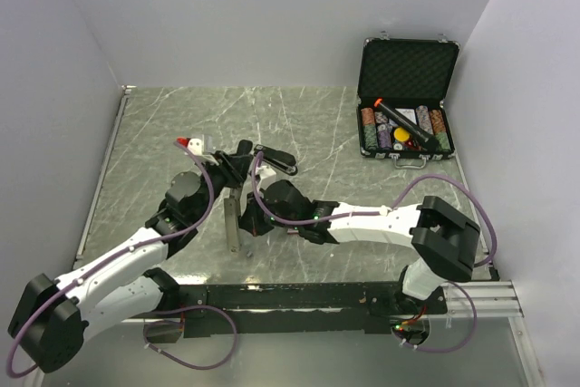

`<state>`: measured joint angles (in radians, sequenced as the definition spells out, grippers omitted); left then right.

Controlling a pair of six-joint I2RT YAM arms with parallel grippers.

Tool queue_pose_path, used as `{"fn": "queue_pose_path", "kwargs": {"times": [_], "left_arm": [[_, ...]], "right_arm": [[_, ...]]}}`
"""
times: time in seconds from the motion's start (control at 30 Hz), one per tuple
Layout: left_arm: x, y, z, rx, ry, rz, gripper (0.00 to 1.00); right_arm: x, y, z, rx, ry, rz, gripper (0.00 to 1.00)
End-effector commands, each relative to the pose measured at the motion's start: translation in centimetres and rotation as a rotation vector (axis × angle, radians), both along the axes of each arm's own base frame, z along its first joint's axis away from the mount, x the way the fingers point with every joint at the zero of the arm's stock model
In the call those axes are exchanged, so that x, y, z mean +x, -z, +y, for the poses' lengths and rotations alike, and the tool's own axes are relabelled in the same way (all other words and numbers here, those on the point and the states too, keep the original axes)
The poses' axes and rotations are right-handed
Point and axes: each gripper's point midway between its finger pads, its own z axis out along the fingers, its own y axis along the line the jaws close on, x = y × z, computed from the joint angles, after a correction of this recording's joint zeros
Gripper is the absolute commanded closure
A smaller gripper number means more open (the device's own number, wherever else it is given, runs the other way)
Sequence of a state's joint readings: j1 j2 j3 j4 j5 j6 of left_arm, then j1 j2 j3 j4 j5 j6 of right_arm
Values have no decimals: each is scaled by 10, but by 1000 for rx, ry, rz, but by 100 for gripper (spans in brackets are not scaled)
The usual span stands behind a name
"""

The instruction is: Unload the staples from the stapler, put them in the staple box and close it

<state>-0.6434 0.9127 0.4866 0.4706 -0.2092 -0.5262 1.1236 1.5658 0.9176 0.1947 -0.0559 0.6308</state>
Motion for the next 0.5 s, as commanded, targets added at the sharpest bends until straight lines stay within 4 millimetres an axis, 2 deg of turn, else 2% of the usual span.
{"fn": "queue_pose_path", "kwargs": {"times": [0.0, 0.2, 0.47], "left_arm": [[10, -51, 0, -93, -30, -128, 99], [11, -46, 1, -86, -36, -121, 99], [1, -66, 9, -88, -36, -145, 99]], "right_arm": [[-11, -23, 21, 123, -81, -25, 100], [-9, -21, 16, 106, -71, -34, 100], [-3, -24, 4, 51, -34, -70, 100]]}}
